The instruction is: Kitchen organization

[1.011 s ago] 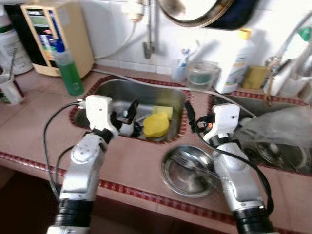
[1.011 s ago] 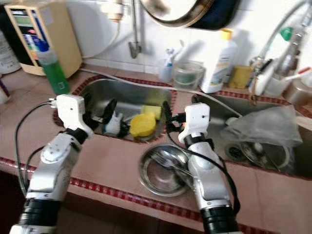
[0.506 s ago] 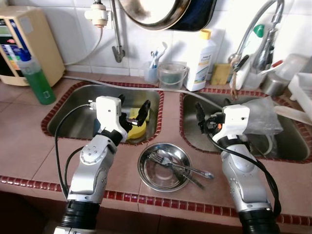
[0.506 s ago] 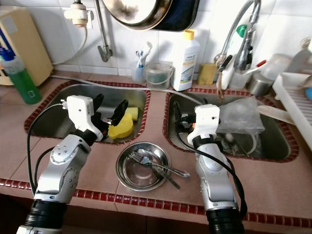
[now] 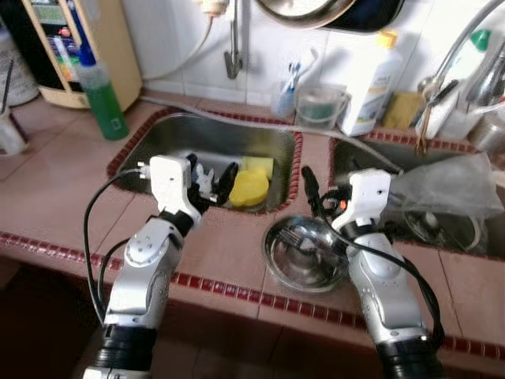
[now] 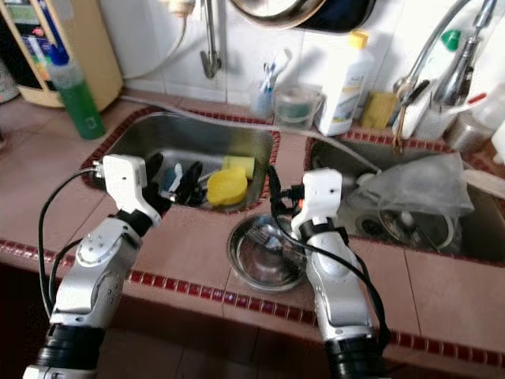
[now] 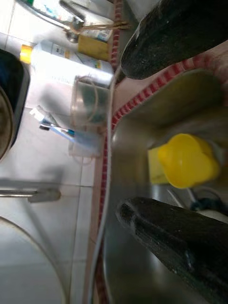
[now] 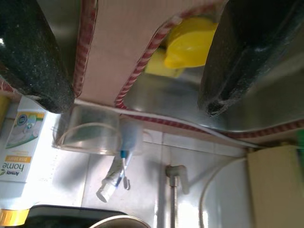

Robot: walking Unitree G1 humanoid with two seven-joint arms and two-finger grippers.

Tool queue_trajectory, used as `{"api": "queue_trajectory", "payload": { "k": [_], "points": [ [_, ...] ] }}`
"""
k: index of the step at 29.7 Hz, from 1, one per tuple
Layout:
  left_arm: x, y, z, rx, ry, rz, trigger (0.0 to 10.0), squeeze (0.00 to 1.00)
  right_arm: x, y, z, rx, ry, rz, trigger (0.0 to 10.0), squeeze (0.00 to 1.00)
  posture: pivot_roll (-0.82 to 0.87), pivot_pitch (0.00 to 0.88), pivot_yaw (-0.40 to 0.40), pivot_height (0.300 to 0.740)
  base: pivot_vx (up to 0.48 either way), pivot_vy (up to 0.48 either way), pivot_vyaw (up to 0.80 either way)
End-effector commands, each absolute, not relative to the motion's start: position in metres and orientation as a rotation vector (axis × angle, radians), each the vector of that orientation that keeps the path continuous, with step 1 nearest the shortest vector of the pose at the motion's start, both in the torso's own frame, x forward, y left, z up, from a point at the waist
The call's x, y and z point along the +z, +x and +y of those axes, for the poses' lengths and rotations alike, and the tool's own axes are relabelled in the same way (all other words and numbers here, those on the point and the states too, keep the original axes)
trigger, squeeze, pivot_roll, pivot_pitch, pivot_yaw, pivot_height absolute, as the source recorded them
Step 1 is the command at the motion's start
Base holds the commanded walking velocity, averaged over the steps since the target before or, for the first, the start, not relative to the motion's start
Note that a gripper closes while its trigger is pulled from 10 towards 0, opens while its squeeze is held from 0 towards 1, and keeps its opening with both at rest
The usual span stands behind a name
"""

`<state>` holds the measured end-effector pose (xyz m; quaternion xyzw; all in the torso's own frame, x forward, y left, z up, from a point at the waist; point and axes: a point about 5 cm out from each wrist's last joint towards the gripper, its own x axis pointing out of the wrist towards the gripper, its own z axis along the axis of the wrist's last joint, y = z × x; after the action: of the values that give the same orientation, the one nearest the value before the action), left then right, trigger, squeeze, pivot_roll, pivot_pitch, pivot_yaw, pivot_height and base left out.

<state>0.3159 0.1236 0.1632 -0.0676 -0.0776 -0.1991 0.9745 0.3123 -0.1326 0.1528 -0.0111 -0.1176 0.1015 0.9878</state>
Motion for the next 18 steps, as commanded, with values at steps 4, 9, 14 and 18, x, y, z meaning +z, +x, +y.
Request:
{"api": "queue_trajectory", "payload": {
  "k": [4,9,14,18],
  "points": [
    [0.1657,0.3136,0.1202,-0.417,-0.133,-0.163,10.0,0.0,0.1562,0.3101,-0.1363,0.196,-0.032,-0.252,10.0,0.0,-0.07,0.0,0.0,0.74,-0.278,0.0,0.0],
    [0.1654,0.3133,0.1201,-0.418,-0.132,-0.163,10.0,0.0,0.156,0.3097,-0.1363,0.197,-0.033,-0.252,10.0,0.0,-0.07,0.0,-0.001,0.74,0.0,0.0,0.0],
    [0.1652,0.3129,0.1199,-0.42,-0.135,-0.16,10.0,0.0,0.1566,0.3093,-0.1365,0.2,-0.035,-0.252,10.0,0.0,-0.07,0.0,-0.003,0.74,0.0,0.0,0.0],
    [0.1649,0.3127,0.1192,-0.428,-0.132,-0.158,10.0,0.0,0.1562,0.3097,-0.1371,0.199,-0.037,-0.25,10.0,0.0,-0.07,0.0,-0.003,0.74,0.0,0.0,0.0]
  ]
}}
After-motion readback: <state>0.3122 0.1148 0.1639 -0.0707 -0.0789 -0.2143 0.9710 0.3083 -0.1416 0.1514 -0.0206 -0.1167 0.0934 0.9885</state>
